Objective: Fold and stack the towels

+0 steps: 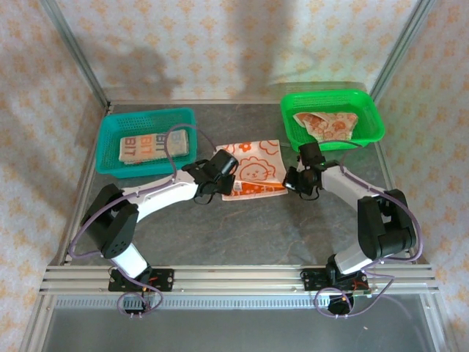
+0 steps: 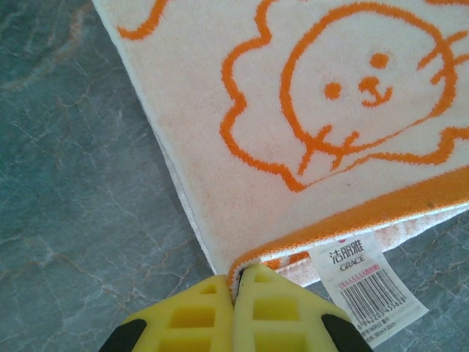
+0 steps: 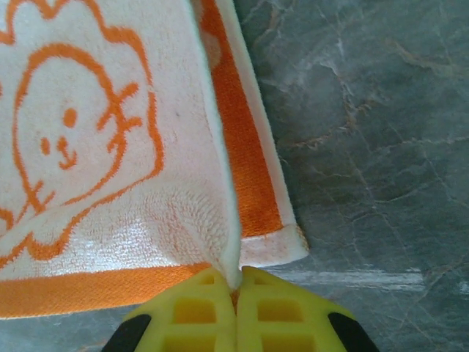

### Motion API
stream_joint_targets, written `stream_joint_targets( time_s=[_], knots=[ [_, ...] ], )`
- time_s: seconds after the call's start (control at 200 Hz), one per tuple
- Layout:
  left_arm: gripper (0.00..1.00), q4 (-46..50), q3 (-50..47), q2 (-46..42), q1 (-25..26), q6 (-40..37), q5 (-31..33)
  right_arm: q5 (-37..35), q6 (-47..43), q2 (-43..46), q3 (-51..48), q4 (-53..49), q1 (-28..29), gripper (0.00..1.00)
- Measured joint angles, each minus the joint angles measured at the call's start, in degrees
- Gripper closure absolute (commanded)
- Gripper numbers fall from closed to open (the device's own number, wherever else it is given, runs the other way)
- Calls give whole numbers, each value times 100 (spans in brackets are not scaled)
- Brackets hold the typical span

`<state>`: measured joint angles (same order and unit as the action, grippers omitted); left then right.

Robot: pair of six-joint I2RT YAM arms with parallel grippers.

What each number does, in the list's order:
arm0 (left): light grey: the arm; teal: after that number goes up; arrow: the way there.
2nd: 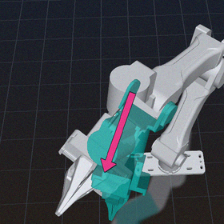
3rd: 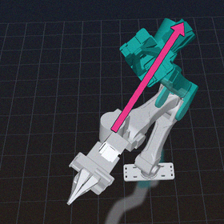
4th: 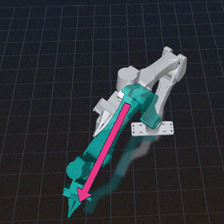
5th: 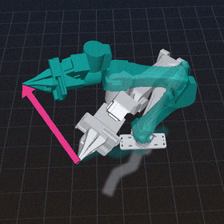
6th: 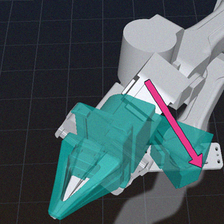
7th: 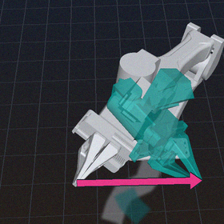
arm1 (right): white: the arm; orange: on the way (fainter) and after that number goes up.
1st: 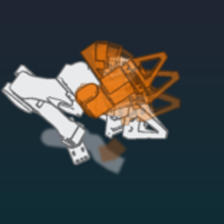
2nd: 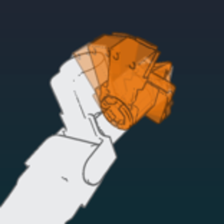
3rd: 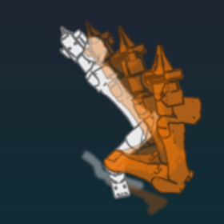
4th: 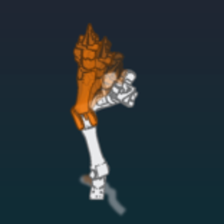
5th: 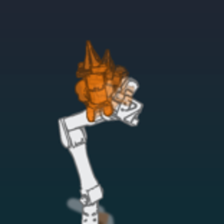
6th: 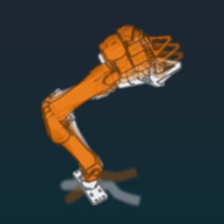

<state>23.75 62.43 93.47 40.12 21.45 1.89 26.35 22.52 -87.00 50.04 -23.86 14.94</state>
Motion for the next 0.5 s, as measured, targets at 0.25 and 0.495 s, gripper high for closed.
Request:
stream_joint_targets(
  time_s=[0.25, 0.495],
  knots=[
    [99, -203, -328, 7, 216, 175, -2, -127, -2, -186, -111, 92, 0, 100],
    [54, -299, -481, 149, 378, 323, -11, -219, -9, -293, -138, 101, 0, 85]
  ],
)
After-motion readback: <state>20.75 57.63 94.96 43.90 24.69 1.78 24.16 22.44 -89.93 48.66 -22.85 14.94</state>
